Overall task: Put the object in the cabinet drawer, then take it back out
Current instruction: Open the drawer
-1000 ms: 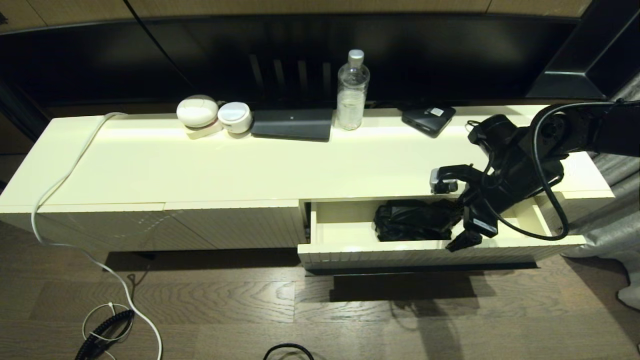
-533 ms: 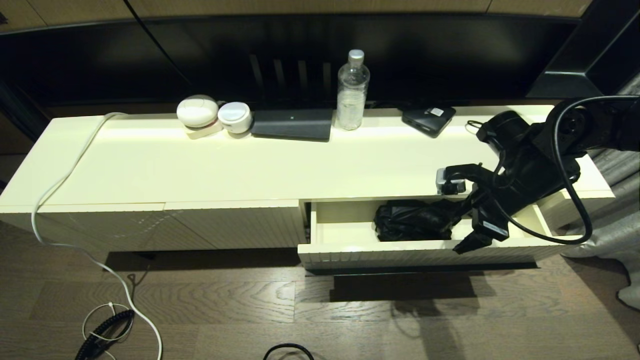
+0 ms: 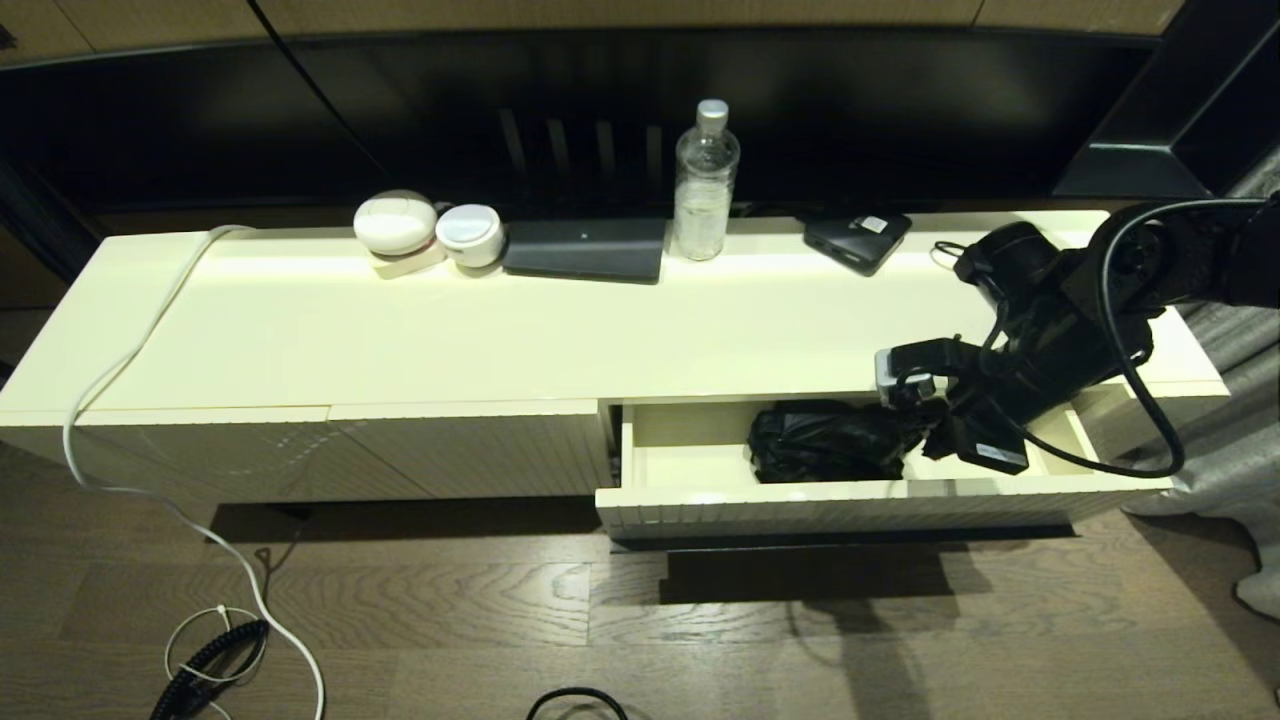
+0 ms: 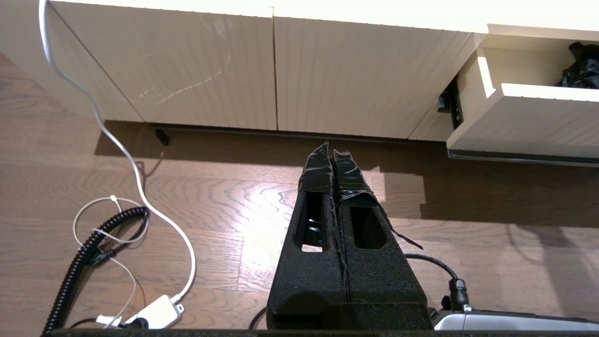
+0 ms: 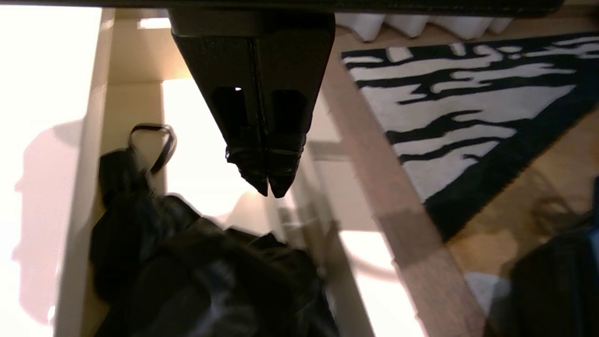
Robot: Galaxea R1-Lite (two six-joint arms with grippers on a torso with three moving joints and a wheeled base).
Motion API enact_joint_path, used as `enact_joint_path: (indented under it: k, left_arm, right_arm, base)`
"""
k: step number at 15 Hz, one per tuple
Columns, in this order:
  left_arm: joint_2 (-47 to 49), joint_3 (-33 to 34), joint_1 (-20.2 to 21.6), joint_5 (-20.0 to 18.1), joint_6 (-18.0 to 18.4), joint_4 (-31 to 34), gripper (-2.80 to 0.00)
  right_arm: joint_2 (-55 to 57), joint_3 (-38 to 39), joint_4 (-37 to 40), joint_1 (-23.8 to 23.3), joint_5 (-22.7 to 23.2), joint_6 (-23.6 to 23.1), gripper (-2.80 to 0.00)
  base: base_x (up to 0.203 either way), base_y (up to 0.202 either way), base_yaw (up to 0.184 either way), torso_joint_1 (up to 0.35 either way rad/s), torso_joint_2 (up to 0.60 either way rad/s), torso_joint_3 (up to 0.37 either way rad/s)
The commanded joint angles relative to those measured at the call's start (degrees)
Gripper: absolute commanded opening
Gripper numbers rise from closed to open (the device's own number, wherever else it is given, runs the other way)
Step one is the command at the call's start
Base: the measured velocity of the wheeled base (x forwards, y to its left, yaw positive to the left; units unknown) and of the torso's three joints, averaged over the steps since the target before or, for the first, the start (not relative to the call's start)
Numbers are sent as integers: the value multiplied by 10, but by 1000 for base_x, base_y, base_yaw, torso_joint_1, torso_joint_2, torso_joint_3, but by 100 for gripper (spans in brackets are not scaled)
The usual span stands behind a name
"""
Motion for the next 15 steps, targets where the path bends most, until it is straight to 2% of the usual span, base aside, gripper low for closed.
enact_joint_path:
  k: [1, 3, 8, 11, 15]
  left_arm:
    - [-1, 0, 0, 0, 0, 0, -280]
    - [-1, 0, 0, 0, 0, 0, -280]
    - [-1, 0, 0, 0, 0, 0, -280]
    - [-1, 0, 0, 0, 0, 0, -280]
    - [-1, 0, 0, 0, 0, 0, -280]
  right_arm:
    - [21, -7, -12, 0, -2, -20, -280]
    - [45, -18, -52, 0, -22, -26, -280]
    - [55, -29, -61, 0, -25, -30, -280]
    - [54, -32, -74, 0, -33, -59, -280]
    - [38, 5, -66, 0, -33, -63, -280]
  base:
    - [0, 0, 0, 0, 0, 0]
    - [0, 0, 0, 0, 0, 0]
    - [0, 0, 0, 0, 0, 0]
    - [0, 0, 0, 0, 0, 0]
    - [0, 0, 0, 0, 0, 0]
